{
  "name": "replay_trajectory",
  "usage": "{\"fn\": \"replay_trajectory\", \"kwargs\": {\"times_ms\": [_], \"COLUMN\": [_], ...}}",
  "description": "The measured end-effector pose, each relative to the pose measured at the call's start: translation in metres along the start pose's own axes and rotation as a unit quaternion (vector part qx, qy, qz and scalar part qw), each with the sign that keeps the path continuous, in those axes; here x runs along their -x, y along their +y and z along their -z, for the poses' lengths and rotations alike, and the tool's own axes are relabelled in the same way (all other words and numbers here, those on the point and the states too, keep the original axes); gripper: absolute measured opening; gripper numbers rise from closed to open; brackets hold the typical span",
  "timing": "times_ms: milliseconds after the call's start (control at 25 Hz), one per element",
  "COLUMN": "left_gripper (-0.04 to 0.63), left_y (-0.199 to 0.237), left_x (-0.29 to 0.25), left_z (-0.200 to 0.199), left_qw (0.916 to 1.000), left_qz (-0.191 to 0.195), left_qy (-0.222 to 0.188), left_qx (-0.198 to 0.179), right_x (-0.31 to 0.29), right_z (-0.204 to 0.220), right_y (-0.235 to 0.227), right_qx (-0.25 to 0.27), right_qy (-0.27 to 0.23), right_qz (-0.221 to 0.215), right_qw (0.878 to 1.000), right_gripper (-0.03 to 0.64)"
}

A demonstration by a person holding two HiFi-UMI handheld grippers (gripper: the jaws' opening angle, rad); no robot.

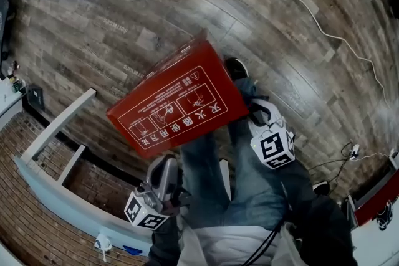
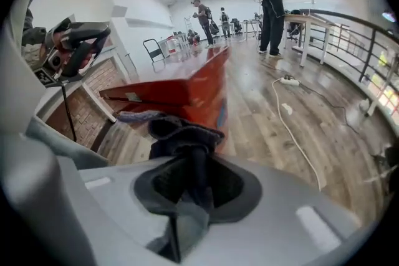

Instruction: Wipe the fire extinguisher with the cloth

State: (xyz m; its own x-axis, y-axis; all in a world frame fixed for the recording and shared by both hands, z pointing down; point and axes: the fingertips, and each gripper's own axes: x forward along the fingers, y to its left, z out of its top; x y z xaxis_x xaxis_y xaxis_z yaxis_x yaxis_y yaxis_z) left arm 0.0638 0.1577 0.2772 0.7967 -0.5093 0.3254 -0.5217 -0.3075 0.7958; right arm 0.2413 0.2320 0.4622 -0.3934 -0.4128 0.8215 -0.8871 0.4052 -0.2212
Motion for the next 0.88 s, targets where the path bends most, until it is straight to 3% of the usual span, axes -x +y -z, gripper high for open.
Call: {"fn": "replay_trajectory", "kwargs": {"times_ms": [160,320,440,520,640,880], "left_gripper": [0.003,0.003,0.003,0.003,0.003,0.003], "left_y": [-0.012,-0.017,-0.016,-0.012,-0.006,-0.011], "left_x": [-0.014,-0.019,-0.012,-0.004,0.003,-0.009], "left_z": [0.020,0.048,0.062,0.067,0.069,0.066], "left_qw": [0.9998,0.9998,0.9999,0.9996,0.9988,0.9975], "left_qz": [0.020,0.019,0.005,-0.006,-0.022,-0.024], "left_qy": [0.000,0.004,-0.006,-0.020,-0.037,-0.059], "left_qx": [0.002,0.010,0.014,0.019,0.024,0.031], "right_x": [0.014,-0.032,-0.074,-0.088,-0.086,-0.039], "right_z": [-0.028,-0.075,-0.106,-0.114,-0.106,-0.038], "right_y": [-0.052,-0.058,-0.067,-0.076,-0.069,-0.033], "right_qx": [0.048,0.174,0.188,0.186,0.178,0.213], "right_qy": [-0.059,-0.074,-0.111,-0.107,-0.089,-0.020], "right_qz": [0.017,-0.061,-0.102,-0.127,-0.179,-0.258], "right_qw": [0.997,0.980,0.971,0.968,0.964,0.942], "right_gripper": [0.081,0.081,0.081,0.081,0.080,0.078]}}
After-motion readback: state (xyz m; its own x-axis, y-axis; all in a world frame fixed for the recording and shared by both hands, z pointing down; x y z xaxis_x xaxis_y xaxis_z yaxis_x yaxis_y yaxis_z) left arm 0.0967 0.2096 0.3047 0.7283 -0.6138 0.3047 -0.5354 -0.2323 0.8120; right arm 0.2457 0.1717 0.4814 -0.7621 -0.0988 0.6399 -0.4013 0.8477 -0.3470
